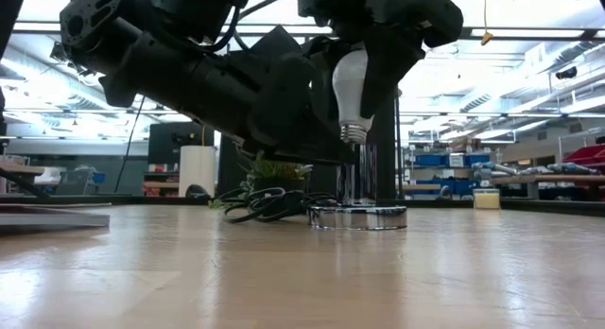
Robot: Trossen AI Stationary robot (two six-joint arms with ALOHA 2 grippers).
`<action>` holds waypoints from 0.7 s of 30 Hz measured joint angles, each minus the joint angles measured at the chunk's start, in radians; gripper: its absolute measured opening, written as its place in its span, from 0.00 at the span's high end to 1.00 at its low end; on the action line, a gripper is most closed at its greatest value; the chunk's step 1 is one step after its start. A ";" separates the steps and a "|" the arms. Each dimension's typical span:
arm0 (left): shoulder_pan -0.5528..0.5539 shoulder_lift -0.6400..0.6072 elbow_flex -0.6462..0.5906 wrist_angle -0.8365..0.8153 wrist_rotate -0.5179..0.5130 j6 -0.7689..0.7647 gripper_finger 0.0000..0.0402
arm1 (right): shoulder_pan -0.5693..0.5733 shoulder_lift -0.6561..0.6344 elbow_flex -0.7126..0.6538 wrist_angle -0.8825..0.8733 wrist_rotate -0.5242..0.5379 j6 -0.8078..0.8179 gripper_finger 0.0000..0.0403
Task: Screw lightbulb
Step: Insert the white lightbulb into the lamp socket
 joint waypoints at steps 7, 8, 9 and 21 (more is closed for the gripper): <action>0.016 0.035 0.007 0.013 0.000 0.025 0.40 | 0.001 0.000 -0.061 0.052 0.010 -0.023 0.33; 0.017 0.043 0.009 0.014 0.003 0.036 0.39 | 0.002 0.000 -0.064 0.055 0.015 -0.022 0.33; 0.018 0.053 0.013 0.015 0.003 0.052 0.39 | 0.003 0.000 -0.064 0.057 0.020 -0.020 0.33; 0.042 0.081 0.021 0.124 -0.009 0.154 0.42 | 0.003 0.000 -0.066 0.092 0.029 0.013 0.33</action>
